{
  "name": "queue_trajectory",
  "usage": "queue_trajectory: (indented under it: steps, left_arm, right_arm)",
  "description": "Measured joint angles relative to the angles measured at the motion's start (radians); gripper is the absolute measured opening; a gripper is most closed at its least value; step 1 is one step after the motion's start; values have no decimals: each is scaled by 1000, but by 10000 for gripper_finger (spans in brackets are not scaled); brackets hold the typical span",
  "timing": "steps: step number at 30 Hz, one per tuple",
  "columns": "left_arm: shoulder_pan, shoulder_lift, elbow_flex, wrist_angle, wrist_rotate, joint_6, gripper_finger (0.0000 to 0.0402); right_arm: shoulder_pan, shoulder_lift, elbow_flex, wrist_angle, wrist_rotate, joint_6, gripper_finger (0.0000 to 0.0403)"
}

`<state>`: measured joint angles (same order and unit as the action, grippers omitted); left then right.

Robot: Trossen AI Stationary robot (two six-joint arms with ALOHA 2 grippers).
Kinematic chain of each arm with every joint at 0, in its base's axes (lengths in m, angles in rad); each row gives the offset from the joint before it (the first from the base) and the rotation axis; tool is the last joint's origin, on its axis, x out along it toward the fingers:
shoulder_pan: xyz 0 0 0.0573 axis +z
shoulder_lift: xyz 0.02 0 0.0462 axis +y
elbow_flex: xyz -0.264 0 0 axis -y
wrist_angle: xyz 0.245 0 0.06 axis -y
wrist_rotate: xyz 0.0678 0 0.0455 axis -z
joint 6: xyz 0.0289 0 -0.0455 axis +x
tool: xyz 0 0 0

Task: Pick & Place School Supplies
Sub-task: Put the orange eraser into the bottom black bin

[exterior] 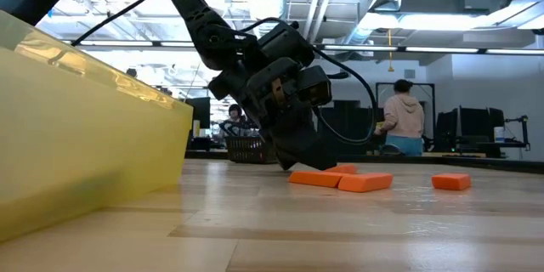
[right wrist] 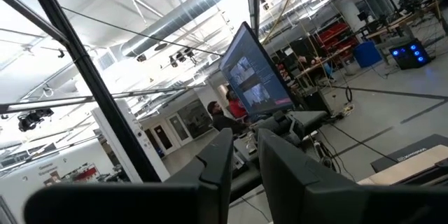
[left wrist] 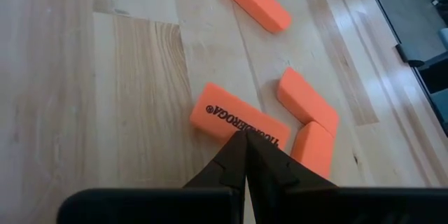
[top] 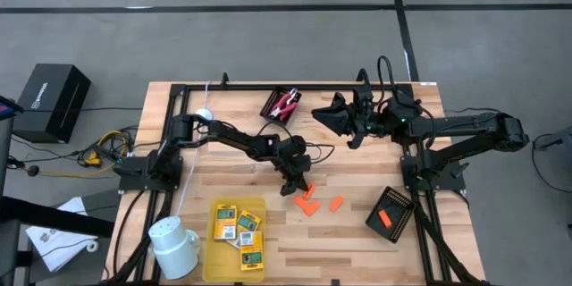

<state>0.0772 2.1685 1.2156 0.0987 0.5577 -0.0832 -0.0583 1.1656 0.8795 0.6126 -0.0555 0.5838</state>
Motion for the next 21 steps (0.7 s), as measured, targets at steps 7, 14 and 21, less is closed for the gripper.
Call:
queue_trajectory:
  steps: [7, 14, 21]
  left_arm:
    - [5, 0, -1, -30, -1, 26, 1]
    - [24, 0, 0, -58, -19, 52, 1]
    - [36, 0, -1, -63, -12, 55, 1]
  right_arm:
    - [0, 0, 0, -2, -13, 0, 63]
    - [0, 0, 0, -3, -27, 0, 63]
    - [0, 0, 0, -7, -49, 1, 63]
